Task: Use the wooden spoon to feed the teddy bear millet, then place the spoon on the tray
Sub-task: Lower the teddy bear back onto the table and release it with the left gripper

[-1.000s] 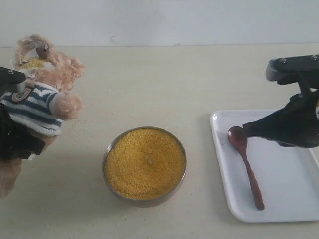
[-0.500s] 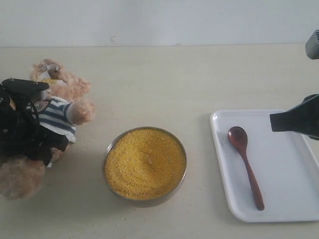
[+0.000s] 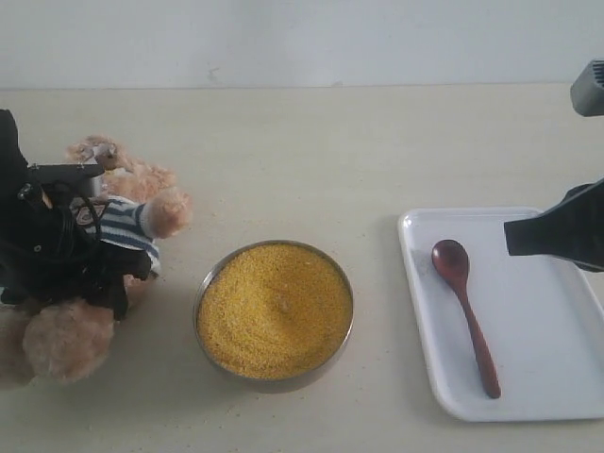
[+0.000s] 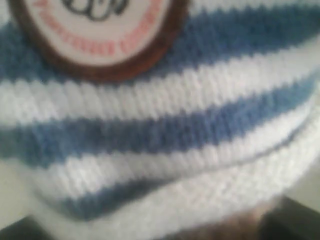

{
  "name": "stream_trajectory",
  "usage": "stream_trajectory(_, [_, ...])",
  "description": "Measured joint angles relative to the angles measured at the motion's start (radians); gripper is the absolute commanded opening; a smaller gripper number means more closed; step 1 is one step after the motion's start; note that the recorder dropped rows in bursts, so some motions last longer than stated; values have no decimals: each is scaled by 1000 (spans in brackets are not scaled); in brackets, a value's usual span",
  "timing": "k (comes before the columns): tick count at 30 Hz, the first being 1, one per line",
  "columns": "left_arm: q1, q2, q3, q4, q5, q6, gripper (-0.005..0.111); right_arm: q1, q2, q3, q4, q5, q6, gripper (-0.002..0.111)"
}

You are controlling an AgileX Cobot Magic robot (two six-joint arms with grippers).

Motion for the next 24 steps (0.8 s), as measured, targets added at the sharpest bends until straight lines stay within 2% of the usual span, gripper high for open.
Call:
stream_trajectory(4, [0, 0, 0, -4, 0, 0, 92, 0, 0, 0, 7, 0, -8, 0])
stream_trajectory(8, [0, 0, -26, -4, 34, 0, 99, 0, 0, 0, 9, 0, -11, 0])
stream_trajectory(20, [0, -8, -199, 2, 293, 2, 98, 0, 0, 0, 17, 0, -26, 0])
stream_trajectory(22, [0, -25, -217, 2, 305, 2, 94, 0, 0, 0, 20, 0, -26, 0])
stream_trajectory(24, [2, -57, -236, 2, 313, 2, 83, 0, 0, 2, 20, -2, -28, 0])
